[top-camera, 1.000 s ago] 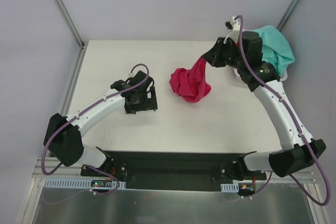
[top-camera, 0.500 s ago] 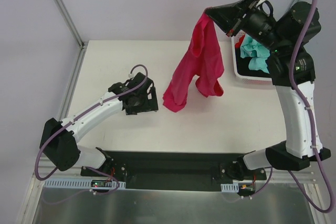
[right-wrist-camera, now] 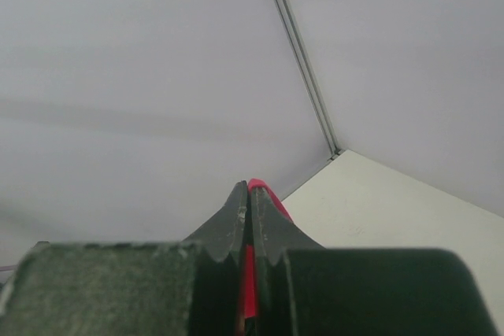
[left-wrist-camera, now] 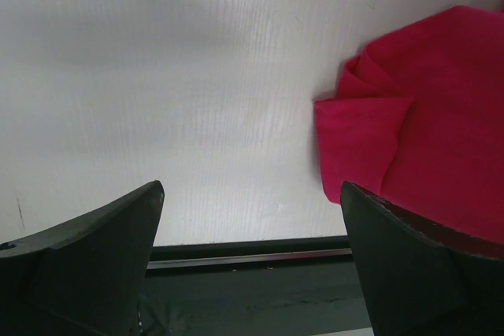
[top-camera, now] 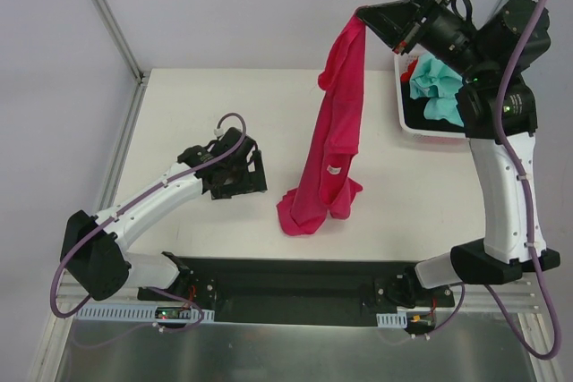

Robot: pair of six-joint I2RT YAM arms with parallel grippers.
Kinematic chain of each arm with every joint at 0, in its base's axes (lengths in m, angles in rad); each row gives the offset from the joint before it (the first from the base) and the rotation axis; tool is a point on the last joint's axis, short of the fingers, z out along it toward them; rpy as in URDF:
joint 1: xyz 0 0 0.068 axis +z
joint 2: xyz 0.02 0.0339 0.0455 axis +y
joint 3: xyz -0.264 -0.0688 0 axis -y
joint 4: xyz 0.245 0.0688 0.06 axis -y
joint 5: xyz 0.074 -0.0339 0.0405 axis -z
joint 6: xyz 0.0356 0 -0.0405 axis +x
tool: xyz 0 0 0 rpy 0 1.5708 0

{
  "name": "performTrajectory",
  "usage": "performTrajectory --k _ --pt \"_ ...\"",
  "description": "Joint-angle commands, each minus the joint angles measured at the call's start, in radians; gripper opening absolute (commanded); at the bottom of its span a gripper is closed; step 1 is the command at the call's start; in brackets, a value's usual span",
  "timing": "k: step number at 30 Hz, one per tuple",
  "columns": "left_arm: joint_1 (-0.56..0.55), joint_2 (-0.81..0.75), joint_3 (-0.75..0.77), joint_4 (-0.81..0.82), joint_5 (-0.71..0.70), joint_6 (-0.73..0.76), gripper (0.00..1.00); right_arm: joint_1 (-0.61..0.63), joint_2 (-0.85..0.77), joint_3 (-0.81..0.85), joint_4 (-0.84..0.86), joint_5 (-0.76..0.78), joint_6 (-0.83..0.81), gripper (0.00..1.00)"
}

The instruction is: Fold and stack the t-shirts

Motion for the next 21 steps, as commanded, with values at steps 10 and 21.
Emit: performTrajectory --k 10,21 --pt "-0.018 -0.021 0.017 -0.013 -0.035 -0.009 0.95 -0.106 0.081 0.055 0.089 0.004 0.166 0.01" --pt "-0.017 -0.047 0.024 -0.036 -0.063 -0.011 0.95 -0.268 0.42 0.373 0.368 -0.14 0.438 0.01"
